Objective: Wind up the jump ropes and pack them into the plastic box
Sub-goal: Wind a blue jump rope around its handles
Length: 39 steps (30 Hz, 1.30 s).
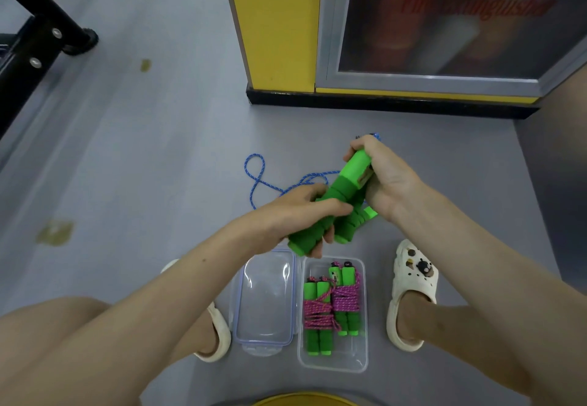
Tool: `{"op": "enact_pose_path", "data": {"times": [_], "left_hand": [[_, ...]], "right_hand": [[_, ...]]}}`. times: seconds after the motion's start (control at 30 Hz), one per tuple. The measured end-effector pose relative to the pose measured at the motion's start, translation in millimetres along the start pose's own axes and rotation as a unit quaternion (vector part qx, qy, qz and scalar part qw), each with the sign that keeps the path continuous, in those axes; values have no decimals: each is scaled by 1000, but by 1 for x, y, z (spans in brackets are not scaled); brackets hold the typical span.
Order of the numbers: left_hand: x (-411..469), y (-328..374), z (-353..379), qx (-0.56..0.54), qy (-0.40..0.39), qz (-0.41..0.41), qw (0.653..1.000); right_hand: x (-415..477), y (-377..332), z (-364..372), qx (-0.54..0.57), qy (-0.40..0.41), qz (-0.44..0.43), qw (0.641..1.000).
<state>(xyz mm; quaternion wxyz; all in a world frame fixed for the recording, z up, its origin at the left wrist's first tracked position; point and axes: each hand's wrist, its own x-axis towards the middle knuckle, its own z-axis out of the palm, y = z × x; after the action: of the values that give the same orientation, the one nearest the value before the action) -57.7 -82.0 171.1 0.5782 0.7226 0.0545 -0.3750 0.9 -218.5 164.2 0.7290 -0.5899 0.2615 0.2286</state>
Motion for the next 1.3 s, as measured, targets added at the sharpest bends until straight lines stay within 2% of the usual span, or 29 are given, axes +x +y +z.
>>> {"op": "enact_pose_path", "data": {"times": [0.03, 0.1, 0.13, 0.2, 0.23, 0.3, 0.37, 0.43, 0.5, 0.53, 0.63, 0.73, 0.93, 1.03, 1.13, 1.23, 1.3], "left_hand": [[0, -1, 3, 15, 11, 7, 1000], [2, -7, 10, 113, 82, 45, 989], [3, -10, 13, 191, 130, 64, 971], [5, -16, 18, 347, 220, 80, 908], [5, -18, 20, 381, 248, 87, 887], [8, -20, 20, 379, 263, 110, 881], [9, -17, 16, 302, 239, 112, 916], [11, -12, 8, 107, 217, 76, 967], [14, -8, -1, -74, 215, 10, 974], [16, -8, -5, -107, 211, -8, 972], [16, -8, -7, -169, 149, -15, 974], [12, -9, -4, -231, 76, -20, 970], [5, -8, -11, -244, 15, 15, 970], [3, -10, -12, -240, 14, 8, 971], [-3, -7, -18, -261, 12, 0, 965], [-9, -4, -24, -282, -6, -2, 960], [-15, -3, -27, -286, -13, -2, 958]], "right_hand": [[-1, 2, 1, -9, -2, 5, 1000], [-1, 7, 3, -17, 8, 21, 1000], [-2, 9, 4, -20, 16, 30, 999], [-4, 9, 5, -19, 23, 46, 998], [-5, 9, 5, -18, 23, 51, 998], [-7, 7, 5, -15, 16, 50, 999], [-7, 5, 4, -10, -6, 31, 999], [-7, 5, 4, 0, -40, 16, 999], [-8, 7, 6, 12, -68, 27, 997], [-6, 10, 6, 23, -84, 27, 996], [-7, 15, 11, 77, -131, 12, 988], [-9, 22, 14, 106, -124, -15, 986], [-11, 19, 12, 153, -152, -17, 976], [-11, 21, 12, 141, -162, -28, 976], [-7, 16, 8, 67, -115, -82, 988], [3, 7, 0, -21, -4, -137, 990], [7, 1, -5, -10, 0, -136, 991]]}}
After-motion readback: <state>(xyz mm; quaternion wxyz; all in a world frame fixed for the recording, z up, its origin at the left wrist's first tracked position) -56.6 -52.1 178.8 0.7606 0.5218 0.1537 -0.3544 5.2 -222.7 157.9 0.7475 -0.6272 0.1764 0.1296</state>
